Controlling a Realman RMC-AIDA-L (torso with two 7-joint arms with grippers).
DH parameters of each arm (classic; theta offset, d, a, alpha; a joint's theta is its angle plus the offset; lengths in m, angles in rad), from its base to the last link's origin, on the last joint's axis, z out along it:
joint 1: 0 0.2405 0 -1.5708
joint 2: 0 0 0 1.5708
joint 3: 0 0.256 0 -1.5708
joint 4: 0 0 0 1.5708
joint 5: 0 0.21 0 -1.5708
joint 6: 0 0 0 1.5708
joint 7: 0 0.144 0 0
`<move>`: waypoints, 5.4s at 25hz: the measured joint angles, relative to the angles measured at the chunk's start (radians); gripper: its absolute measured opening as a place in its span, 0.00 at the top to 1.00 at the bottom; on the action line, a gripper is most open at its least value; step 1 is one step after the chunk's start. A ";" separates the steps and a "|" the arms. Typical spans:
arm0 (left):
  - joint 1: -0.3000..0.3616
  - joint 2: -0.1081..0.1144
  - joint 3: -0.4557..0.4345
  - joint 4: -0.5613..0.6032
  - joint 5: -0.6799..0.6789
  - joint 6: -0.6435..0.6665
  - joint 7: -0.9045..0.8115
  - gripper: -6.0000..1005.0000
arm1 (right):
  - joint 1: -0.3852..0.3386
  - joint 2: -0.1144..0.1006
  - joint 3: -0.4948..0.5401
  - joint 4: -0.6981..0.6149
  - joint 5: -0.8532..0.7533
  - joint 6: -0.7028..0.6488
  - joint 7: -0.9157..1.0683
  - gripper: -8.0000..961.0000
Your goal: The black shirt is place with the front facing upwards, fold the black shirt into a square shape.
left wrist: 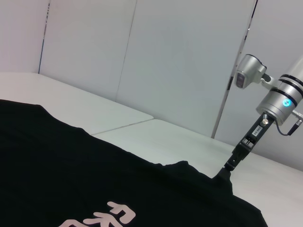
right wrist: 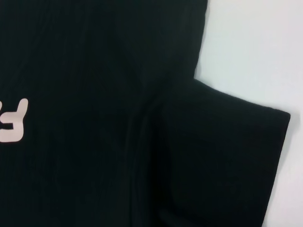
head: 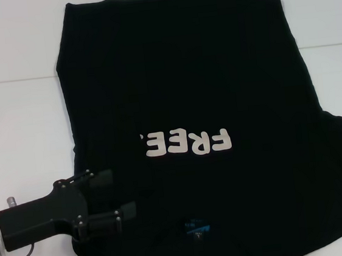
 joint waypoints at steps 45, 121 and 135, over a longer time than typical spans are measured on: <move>0.000 0.003 0.002 0.007 0.003 0.002 -0.019 0.07 | -0.048 -0.033 0.082 -0.183 0.148 -0.107 -0.027 0.91; -0.108 0.123 0.023 0.167 0.468 0.020 -1.268 0.08 | -0.314 0.128 0.034 0.375 0.730 -0.157 -1.544 0.22; -0.139 0.110 0.042 0.088 0.462 -0.038 -1.261 0.08 | -0.313 0.128 0.036 0.370 0.732 -0.167 -1.540 0.22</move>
